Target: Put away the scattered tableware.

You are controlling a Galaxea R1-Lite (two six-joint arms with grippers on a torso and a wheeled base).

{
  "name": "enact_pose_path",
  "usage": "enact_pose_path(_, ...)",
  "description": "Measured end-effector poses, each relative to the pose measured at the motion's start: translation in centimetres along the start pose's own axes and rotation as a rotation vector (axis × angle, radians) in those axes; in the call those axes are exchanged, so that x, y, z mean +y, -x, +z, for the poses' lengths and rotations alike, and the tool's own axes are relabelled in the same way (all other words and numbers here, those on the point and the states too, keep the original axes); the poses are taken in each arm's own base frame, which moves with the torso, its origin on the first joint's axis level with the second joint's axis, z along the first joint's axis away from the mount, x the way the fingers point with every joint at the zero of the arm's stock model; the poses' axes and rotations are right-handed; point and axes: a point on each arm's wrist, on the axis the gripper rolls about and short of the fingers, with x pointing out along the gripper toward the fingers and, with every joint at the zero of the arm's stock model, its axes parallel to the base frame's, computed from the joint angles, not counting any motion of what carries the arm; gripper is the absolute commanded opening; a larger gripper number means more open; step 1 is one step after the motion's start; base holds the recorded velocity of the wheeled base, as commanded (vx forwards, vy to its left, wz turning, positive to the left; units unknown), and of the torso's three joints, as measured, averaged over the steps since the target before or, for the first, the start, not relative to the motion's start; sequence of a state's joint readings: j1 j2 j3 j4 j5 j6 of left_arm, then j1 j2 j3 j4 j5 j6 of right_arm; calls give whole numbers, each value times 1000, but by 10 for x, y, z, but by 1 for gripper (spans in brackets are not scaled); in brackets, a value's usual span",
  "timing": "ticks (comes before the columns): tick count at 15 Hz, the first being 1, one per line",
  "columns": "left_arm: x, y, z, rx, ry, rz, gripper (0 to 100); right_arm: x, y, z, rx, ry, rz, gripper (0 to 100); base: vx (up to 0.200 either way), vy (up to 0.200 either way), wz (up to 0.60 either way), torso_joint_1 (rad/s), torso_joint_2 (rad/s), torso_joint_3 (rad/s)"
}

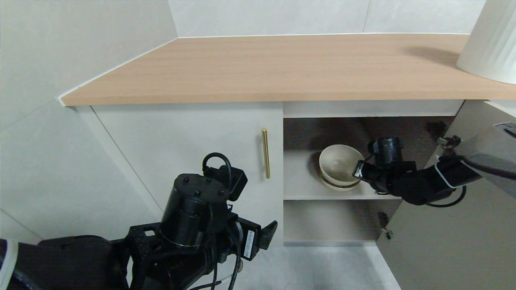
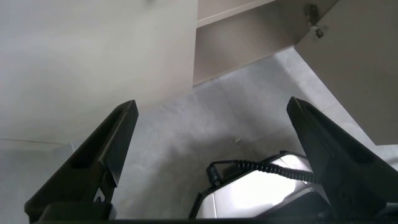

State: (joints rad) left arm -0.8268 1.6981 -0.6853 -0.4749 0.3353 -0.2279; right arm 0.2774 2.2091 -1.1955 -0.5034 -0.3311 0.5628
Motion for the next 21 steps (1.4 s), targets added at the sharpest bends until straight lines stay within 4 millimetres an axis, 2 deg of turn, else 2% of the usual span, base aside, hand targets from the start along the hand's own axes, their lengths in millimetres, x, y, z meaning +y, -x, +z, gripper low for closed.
enact_pose_path(5,1,0,0,0,3,3,100,0,3,2,-1,-2,4,100,0,0,0,0,0,0)
enact_pose_path(7,5,0,1,-2,13,15,100,2,12,1,14,10,19,100,0,0,0,0,0,0)
enact_pose_path(9,15,1,5,-14,37,42,100,3,31,1,50,41,32,100,0,0,0,0,0,0)
enact_pose_path(11,29,8,10,-40,67,77,100,4,64,4,105,79,49,100,0,0,0,0,0,0)
enact_pose_path(14,61,28,10,-68,115,150,100,-4,131,12,189,164,107,100,0,0,0,0,0,0)
enact_pose_path(16,81,48,6,-78,148,191,100,-15,187,15,265,233,142,100,0,0,0,0,0,0)
enact_pose_path(18,93,62,-3,-56,167,226,100,-32,235,8,380,352,149,100,0,0,0,0,0,0)
enact_pose_path(19,96,66,-4,-64,175,234,100,-36,251,7,396,391,174,100,0,0,0,0,0,0)
enact_pose_path(21,98,70,-5,-69,178,239,100,-42,271,7,372,406,213,100,0,0,0,0,0,0)
